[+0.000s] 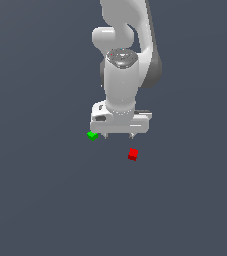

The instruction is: Stack the red cube on top of the green cube.

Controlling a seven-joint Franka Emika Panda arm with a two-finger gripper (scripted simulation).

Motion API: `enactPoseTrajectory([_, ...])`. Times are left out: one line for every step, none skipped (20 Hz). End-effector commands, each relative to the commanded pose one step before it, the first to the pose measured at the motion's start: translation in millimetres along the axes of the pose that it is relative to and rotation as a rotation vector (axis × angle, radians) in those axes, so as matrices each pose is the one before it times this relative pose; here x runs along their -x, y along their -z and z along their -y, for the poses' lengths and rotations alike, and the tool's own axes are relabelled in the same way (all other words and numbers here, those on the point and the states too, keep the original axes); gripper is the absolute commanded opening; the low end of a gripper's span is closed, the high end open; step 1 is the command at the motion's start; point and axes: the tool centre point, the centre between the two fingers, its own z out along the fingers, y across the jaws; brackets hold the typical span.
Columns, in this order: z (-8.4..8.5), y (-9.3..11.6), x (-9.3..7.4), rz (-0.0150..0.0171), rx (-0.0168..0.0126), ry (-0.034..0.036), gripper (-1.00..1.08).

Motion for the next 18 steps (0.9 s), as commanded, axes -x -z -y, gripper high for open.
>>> enactPoseTrajectory([-0.01,0.00,0.00,0.00000,0.00000,0.00000,1.00])
enactPoseTrajectory([0.41,-0.14,0.07,0.00000,0.00000,0.00000,1.00])
enactPoseTrajectory([0.02,-0.61,0.12,0.00032,0.00013,-0.00192,1.00])
enactPoseTrajectory([0.57,-0.93,0.24,0.00039,0.00014,-0.00236,1.00])
enactPoseTrajectory([0.78,-1.31,0.34,0.00055,0.00020,-0.00333,1.00])
enactPoseTrajectory([0.99,-1.68,0.43,0.00071,0.00026,-0.00430,1.00])
enactPoseTrajectory([1.18,-2.07,0.52,0.00088,0.00032,-0.00531,1.00])
enactPoseTrajectory([1.43,-2.44,0.62,0.00104,0.00038,-0.00623,1.00])
enactPoseTrajectory([1.65,-2.82,0.71,0.00120,0.00044,-0.00720,1.00])
enactPoseTrajectory([1.89,-3.19,0.81,0.00135,0.00049,-0.00813,1.00])
enactPoseTrajectory([2.10,-3.57,0.90,0.00152,0.00055,-0.00912,1.00])
enactPoseTrajectory([2.31,-3.96,0.99,0.00168,0.00061,-0.01011,1.00])
enactPoseTrajectory([2.54,-4.35,1.07,0.00185,0.00067,-0.01109,1.00])
enactPoseTrajectory([2.77,-4.74,1.16,0.00201,0.00073,-0.01209,1.00])
enactPoseTrajectory([3.02,-5.13,1.24,0.00218,0.00079,-0.01308,1.00])
enactPoseTrajectory([3.25,-5.54,1.32,0.00236,0.00085,-0.01412,1.00])
enactPoseTrajectory([3.49,-5.95,1.40,0.00253,0.00091,-0.01516,1.00])
enactPoseTrajectory([3.74,-6.37,1.48,0.00271,0.00097,-0.01622,1.00])
